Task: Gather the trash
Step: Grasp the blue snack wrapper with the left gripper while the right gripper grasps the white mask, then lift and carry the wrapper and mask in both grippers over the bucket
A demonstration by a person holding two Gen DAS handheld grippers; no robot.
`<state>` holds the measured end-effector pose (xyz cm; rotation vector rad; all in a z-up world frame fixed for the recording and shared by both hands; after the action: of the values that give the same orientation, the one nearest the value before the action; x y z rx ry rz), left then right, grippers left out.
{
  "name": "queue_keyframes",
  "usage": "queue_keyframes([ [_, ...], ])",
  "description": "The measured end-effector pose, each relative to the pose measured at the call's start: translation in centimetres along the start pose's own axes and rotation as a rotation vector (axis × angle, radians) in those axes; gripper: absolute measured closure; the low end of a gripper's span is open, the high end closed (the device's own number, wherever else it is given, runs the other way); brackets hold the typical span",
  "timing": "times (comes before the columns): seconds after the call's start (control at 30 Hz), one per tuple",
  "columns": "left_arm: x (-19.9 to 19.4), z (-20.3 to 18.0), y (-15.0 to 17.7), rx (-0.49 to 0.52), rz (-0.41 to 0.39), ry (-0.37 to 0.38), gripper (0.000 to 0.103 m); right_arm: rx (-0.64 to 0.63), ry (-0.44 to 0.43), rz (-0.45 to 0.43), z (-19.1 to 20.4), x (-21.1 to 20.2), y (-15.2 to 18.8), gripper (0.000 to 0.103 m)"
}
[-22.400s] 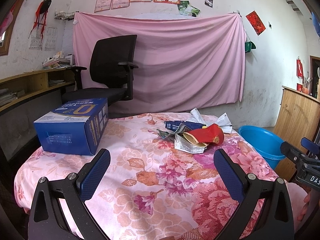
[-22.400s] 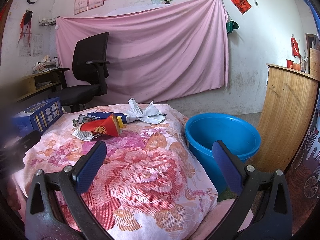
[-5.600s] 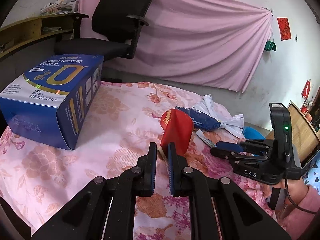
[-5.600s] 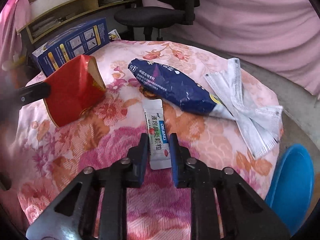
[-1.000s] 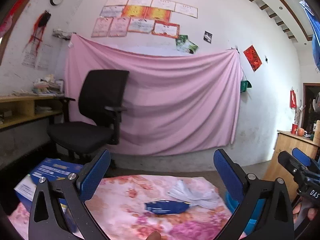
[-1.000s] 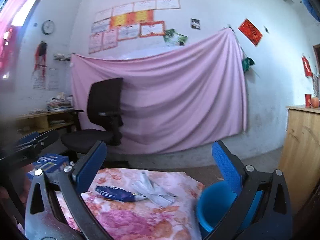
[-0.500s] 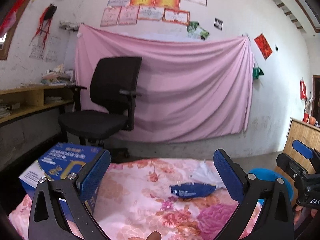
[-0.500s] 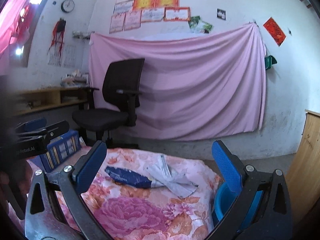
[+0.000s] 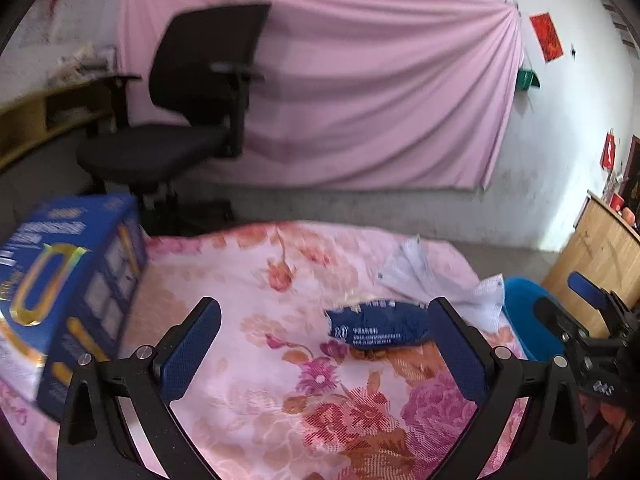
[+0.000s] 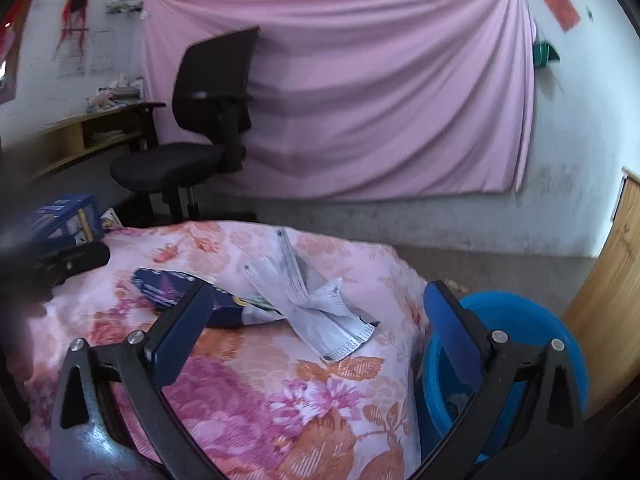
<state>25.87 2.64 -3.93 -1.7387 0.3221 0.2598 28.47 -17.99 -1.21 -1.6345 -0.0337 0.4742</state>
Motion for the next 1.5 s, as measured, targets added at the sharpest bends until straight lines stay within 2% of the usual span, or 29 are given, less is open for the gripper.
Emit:
queue_keyframes([
  [0.13,2.4,0.1,1.2,-0.050,0.097,0.042,0.006,0.063,-0.004,0.093,-1.5,2.5,1.2,0.000],
  [0.23,3.9,0.0,2.0,-0.093,0.161,0.086,0.024,0.108,-0.003,0.146,-2.5,3.9,1.8,0.000],
  [0.3,4.7,-0.3,2.5,-0.115,0.202,0.109,0.040,0.117,-0.004,0.182,-3.0,4.9,2.1,0.000],
  [0.33,5.1,-0.4,2.8,-0.124,0.223,0.123,0.043,0.115,-0.009,0.198,-3.0,5.5,2.3,0.000],
  [0.5,6.4,-0.8,4.0,-0.162,0.304,0.155,0.071,0.133,-0.055,0.323,-2.5,8.4,4.1,0.000],
  [0.6,6.3,-0.8,4.0,-0.183,0.297,0.156,0.077,0.169,-0.087,0.398,-2.3,9.3,5.6,0.000],
  [0.7,5.8,-1.1,3.6,-0.178,0.283,0.166,0.086,0.199,-0.083,0.401,-2.8,8.9,5.7,0.011],
  [0.8,5.3,-1.2,3.2,-0.171,0.262,0.174,0.091,0.236,-0.098,0.398,-2.8,8.1,5.6,0.034],
  [0.83,5.2,-1.2,3.1,-0.170,0.257,0.178,0.093,0.237,-0.098,0.398,-2.8,8.0,5.6,0.045],
  [0.97,3.8,-1.6,2.6,-0.166,0.234,0.212,0.098,0.236,-0.114,0.351,-2.2,6.3,4.8,0.067],
  [1.1,2.4,-2.5,2.0,-0.132,0.192,0.245,0.101,0.212,-0.101,0.264,-1.9,4.3,3.2,0.069],
  [1.2,0.6,-3.3,1.1,-0.084,0.125,0.245,0.102,0.190,-0.086,0.198,-1.8,2.9,1.8,0.070],
  [1.37,-2.1,-4.7,-0.3,-0.024,0.024,0.262,0.102,0.126,-0.055,0.038,-1.8,-0.5,-1.2,0.070],
  [1.5,-3.6,-6.2,-1.5,0.013,-0.023,0.288,0.102,0.092,-0.031,-0.063,-2.0,-2.8,-3.4,0.070],
])
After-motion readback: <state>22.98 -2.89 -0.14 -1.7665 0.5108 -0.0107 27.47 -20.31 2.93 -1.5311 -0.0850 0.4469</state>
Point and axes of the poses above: each gripper's, at about its wrist camera, not at the fingertips, and x roughly the way its jaws point, z to its left, y to its underside, the point moved 8 cm from there along x, roughly the way its jaws point, and after that the axes turned 14 degrees about -z, right-handed, at the moved point
